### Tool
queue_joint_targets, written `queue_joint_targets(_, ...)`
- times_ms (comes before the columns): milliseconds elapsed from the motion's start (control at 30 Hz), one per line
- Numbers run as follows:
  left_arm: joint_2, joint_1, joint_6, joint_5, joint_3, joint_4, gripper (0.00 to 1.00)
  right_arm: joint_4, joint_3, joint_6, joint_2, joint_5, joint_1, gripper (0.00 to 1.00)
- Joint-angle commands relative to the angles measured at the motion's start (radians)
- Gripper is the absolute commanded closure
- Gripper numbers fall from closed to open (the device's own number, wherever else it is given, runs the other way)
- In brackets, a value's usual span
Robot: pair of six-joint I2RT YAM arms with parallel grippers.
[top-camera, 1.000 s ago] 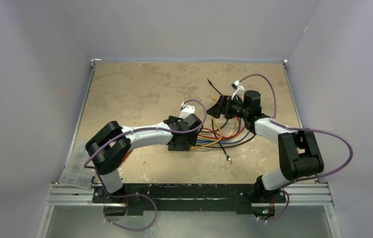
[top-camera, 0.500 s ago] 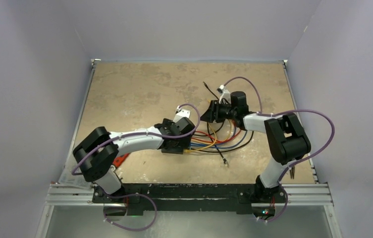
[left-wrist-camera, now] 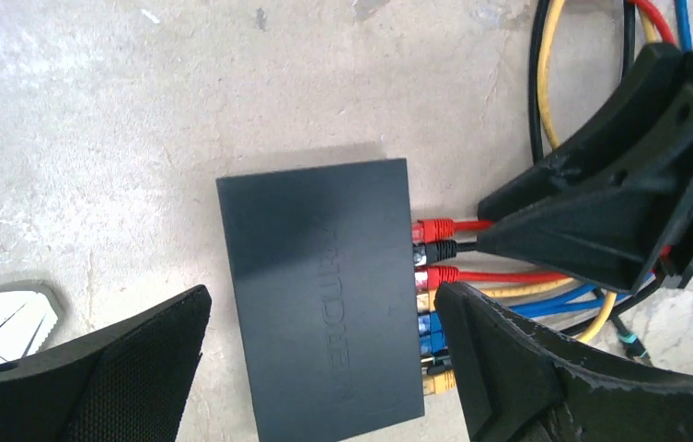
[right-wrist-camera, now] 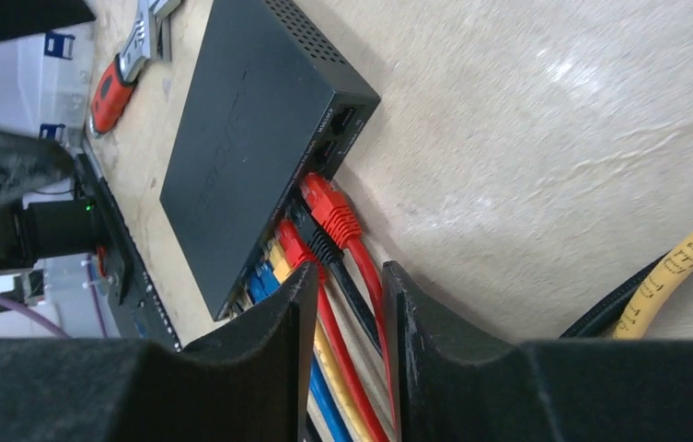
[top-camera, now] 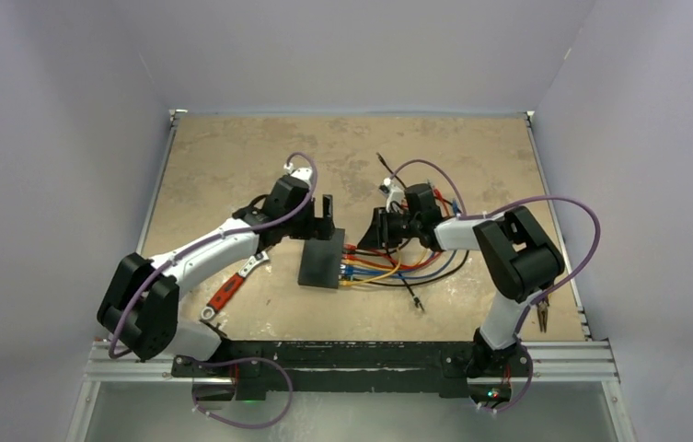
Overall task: Pull the plug from the switch port
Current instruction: Move the switch port to the center of the board, then pull the connector from the switch port.
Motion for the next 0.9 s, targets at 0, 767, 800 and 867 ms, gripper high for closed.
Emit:
queue_joint_targets(0,0.003,0.124,-0.014,0.224,-0.06,0.078,0.06,0.02,-0.036,0.066,-0.038,-0.1,0.035,0.62)
queue_joint_targets(767,0.283,0.267,-0.05,0.503,-0.205,0.381,0.23,0.121,0.049,0.058,0.09,-0.122,0.04,0.49)
queue_joint_targets(800,0.293,0.264,-0.049,0.507,-0.201,0.388,0.25,0.141,0.026,0.073,0.088,-0.136,0.044,0.51)
queue_joint_targets(867,0.31,0.259,-0.047,0.509,-0.189,0.392,0.28,0.177,-0.007,0.097,0.084,-0.158,0.053,0.52)
